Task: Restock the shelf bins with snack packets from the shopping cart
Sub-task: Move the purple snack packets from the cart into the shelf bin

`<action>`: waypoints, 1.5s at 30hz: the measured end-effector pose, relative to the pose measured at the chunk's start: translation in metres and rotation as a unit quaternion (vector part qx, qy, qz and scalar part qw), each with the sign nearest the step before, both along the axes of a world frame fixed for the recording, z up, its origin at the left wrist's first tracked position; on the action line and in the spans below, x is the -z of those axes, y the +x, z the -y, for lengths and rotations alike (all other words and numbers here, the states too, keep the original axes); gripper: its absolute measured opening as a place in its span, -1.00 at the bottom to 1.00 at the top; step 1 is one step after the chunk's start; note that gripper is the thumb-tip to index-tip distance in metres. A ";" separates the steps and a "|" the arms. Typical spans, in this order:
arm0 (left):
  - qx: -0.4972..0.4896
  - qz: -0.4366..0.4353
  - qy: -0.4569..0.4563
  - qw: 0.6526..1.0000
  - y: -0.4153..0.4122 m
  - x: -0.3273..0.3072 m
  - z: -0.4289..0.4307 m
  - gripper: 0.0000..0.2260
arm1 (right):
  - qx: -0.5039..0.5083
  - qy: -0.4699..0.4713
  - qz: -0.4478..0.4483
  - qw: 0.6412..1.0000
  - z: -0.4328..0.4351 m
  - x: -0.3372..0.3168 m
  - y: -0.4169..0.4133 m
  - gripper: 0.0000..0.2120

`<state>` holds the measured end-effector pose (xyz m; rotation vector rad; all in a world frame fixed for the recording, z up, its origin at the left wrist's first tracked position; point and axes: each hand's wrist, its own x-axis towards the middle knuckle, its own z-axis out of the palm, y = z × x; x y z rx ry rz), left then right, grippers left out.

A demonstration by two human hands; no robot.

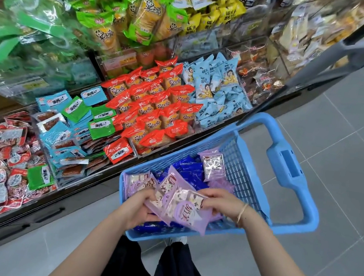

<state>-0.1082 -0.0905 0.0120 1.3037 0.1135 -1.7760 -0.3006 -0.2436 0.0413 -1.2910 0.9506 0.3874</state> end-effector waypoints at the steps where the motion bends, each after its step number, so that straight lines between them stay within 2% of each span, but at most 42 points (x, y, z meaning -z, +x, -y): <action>1: 0.031 0.019 0.000 0.999 0.000 -0.001 0.000 -0.81 | -0.072 -0.032 -0.011 0.997 0.008 -0.007 0.004 -0.64; 2: 0.066 0.036 0.001 0.997 0.000 -0.002 0.001 -0.81 | -0.134 -0.059 -0.012 0.989 0.014 -0.013 0.010 -0.62; 4: 0.142 0.069 -0.013 0.987 -0.002 -0.005 0.002 -0.57 | -0.199 -0.090 0.007 0.976 0.022 -0.020 0.024 -0.62; 5: 0.175 0.077 -0.020 0.981 -0.004 -0.006 0.004 -0.45 | -0.198 -0.090 0.019 0.976 0.024 -0.021 0.030 -0.61; 7: 0.199 0.087 -0.016 0.976 -0.009 -0.006 0.004 -0.36 | -0.164 -0.077 0.039 0.983 0.022 -0.017 0.038 -0.59; 10: 0.190 0.093 -0.017 0.977 -0.012 -0.002 0.001 -0.41 | -0.106 -0.083 0.067 0.989 0.006 -0.005 0.044 -0.54; 13: 0.171 0.092 -0.007 0.981 -0.010 0.003 -0.008 -0.44 | -0.046 -0.196 0.054 0.978 -0.011 0.014 0.044 -0.42; 14: 0.155 0.082 -0.003 0.985 -0.008 0.004 -0.011 -0.47 | -0.031 -0.208 0.035 0.977 -0.016 0.020 0.043 -0.40; 16: 0.143 0.084 0.009 0.986 -0.007 0.006 -0.018 -0.50 | -0.038 -0.178 -0.016 0.983 -0.025 0.031 0.046 -0.42; 18: 0.174 0.122 0.024 0.977 -0.006 0.005 -0.022 -0.51 | -0.078 -0.173 -0.049 0.981 -0.036 0.041 0.053 -0.47; 21: 0.215 0.150 0.039 0.964 0.001 0.006 -0.030 -0.48 | -0.095 -0.186 -0.038 0.977 -0.049 0.049 0.070 -0.51; 26: 0.112 0.167 0.051 0.978 0.029 0.013 -0.062 -0.44 | -0.033 -0.080 0.008 0.996 -0.061 0.065 0.109 -0.61; 30: -0.017 0.167 0.091 0.982 0.054 0.026 -0.106 -0.39 | 0.059 -0.033 -0.087 0.994 -0.057 0.107 0.134 -0.60; 32: -0.078 0.154 0.103 0.980 0.064 0.032 -0.130 -0.41 | 0.160 0.058 -0.153 0.973 -0.061 0.133 0.141 -0.65; 34: -0.126 0.155 0.126 0.972 0.071 0.037 -0.153 -0.39 | 0.253 0.165 -0.204 0.931 -0.070 0.154 0.148 -0.58; 36: -0.153 0.162 0.151 0.963 0.076 0.041 -0.172 -0.40 | 0.311 0.214 -0.227 0.898 -0.084 0.172 0.156 -0.52; 41: -0.163 0.166 0.168 0.958 0.083 0.045 -0.196 -0.38 | 0.468 0.283 -0.201 0.813 -0.109 0.200 0.175 -0.54; 43: -0.164 0.170 0.170 0.957 0.086 0.043 -0.198 -0.41 | 0.496 0.275 -0.188 0.802 -0.113 0.207 0.178 -0.47; 45: -0.167 0.174 0.176 0.955 0.087 0.042 -0.199 -0.47 | 0.484 0.275 -0.191 0.808 -0.116 0.206 0.175 -0.46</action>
